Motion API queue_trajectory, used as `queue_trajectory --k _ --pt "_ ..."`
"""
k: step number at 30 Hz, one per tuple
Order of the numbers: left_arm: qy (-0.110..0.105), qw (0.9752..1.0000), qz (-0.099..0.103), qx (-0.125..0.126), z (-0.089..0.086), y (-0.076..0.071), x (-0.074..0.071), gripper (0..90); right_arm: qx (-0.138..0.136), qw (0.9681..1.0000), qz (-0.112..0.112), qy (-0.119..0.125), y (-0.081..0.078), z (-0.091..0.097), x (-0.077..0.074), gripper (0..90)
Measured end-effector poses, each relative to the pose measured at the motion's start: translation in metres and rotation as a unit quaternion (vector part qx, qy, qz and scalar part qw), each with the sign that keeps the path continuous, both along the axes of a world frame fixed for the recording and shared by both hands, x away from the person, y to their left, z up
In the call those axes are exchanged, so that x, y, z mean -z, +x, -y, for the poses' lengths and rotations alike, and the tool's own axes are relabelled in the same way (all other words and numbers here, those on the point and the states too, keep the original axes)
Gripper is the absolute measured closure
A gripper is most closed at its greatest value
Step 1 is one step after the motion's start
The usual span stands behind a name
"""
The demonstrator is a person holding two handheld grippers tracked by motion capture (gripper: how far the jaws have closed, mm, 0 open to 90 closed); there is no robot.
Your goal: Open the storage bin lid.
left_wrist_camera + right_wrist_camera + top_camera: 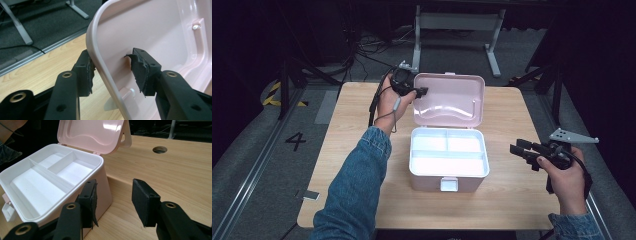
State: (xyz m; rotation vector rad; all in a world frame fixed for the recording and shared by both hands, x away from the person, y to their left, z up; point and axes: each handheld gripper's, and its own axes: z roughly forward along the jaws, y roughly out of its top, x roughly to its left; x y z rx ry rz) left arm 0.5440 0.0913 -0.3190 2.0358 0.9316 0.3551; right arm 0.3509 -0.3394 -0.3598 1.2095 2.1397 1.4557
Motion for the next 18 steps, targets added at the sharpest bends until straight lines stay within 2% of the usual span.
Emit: queue_trajectory --k 4,7,9,12,18 --pt "0.016 0.9997 -0.018 0.0 0.0 0.006 0.008 55.3 0.0 1.0 -0.001 0.0 0.0 0.0 0.001 56.8" --pt "0.018 0.9993 -0.032 -0.004 -0.002 0.009 0.013 57.3 -0.005 0.9999 -0.007 0.009 0.0 0.0 0.001 56.8" --pt "0.032 0.9985 -0.044 -0.004 0.0 0.01 0.017 56.9 -0.009 0.9998 -0.006 0.018 0.0 0.0 0.001 56.8" --pt "0.045 0.9978 -0.048 -0.007 0.003 0.011 0.023 54.6 -0.009 0.9998 -0.005 0.019 0.0 -0.001 0.0 56.8" --pt "0.034 0.9967 -0.072 -0.012 0.0 0.016 0.034 54.1 -0.006 0.9998 -0.006 0.018 -0.001 0.001 0.0 56.8"
